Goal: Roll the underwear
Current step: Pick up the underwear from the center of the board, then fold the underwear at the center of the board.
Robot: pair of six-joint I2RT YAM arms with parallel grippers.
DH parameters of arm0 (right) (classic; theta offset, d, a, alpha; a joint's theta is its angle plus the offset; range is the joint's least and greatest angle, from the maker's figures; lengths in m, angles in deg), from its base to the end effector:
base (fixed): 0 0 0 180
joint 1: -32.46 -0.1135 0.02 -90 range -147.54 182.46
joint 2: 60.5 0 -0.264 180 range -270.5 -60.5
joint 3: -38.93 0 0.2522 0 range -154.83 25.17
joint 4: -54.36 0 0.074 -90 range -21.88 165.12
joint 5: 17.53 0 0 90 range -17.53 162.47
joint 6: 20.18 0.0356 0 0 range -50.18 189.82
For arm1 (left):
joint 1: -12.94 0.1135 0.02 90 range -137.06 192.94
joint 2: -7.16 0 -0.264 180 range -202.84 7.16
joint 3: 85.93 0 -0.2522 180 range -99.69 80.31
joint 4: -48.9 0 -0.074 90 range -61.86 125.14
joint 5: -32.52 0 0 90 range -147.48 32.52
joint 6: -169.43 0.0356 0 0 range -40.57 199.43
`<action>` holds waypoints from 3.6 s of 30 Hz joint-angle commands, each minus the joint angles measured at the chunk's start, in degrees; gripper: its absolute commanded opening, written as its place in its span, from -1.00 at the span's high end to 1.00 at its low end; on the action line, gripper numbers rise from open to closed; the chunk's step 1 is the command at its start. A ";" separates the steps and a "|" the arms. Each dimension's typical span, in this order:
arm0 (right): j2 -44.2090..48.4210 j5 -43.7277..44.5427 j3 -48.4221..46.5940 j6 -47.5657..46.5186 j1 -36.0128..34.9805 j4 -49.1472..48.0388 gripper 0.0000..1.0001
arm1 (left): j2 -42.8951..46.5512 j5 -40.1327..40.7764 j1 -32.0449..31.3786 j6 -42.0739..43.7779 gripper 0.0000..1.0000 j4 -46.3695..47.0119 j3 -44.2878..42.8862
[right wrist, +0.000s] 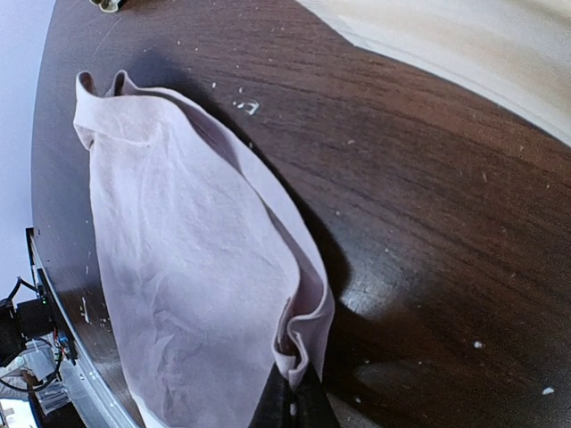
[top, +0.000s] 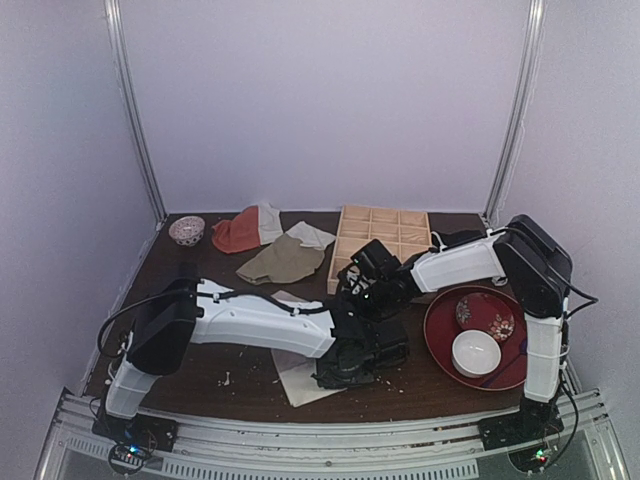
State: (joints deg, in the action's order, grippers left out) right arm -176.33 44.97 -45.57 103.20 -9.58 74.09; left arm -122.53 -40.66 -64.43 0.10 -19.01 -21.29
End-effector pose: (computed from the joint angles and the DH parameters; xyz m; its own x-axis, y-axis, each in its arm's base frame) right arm 0.2985 0.2913 0.1379 -0.9278 -0.1794 -0.3272 -0.3582 0.6744 0.6457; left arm 0.1079 -0.4345 0.1471 -0.9496 -0.0641 -0.3068 -0.0415 0.9960 -0.0796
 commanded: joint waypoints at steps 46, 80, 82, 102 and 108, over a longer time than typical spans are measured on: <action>-12.20 14.20 -35.75 -0.82 -12.92 27.72 1.00 | 42.40 -1.45 0.71 -10.53 1.00 40.12 57.65; -23.09 11.90 -51.26 -1.98 -14.87 31.85 1.00 | 47.96 1.11 -1.03 -17.54 1.00 41.28 65.59; -23.50 11.18 -51.71 -2.02 -14.93 31.51 1.00 | 47.89 1.20 -1.16 -18.40 1.00 40.65 65.63; -26.04 8.01 -55.29 -2.00 -15.15 29.77 1.00 | 47.32 2.42 -2.35 -21.55 1.00 31.39 61.92; -26.76 7.82 -55.49 -1.98 -15.15 29.78 1.00 | 45.93 1.62 -2.35 -21.74 1.00 33.78 62.84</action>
State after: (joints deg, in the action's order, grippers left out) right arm -201.62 52.49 -99.41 101.50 -24.82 104.06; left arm -75.14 -37.86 -66.26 -20.75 12.73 40.43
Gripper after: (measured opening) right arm 0.005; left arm 0.006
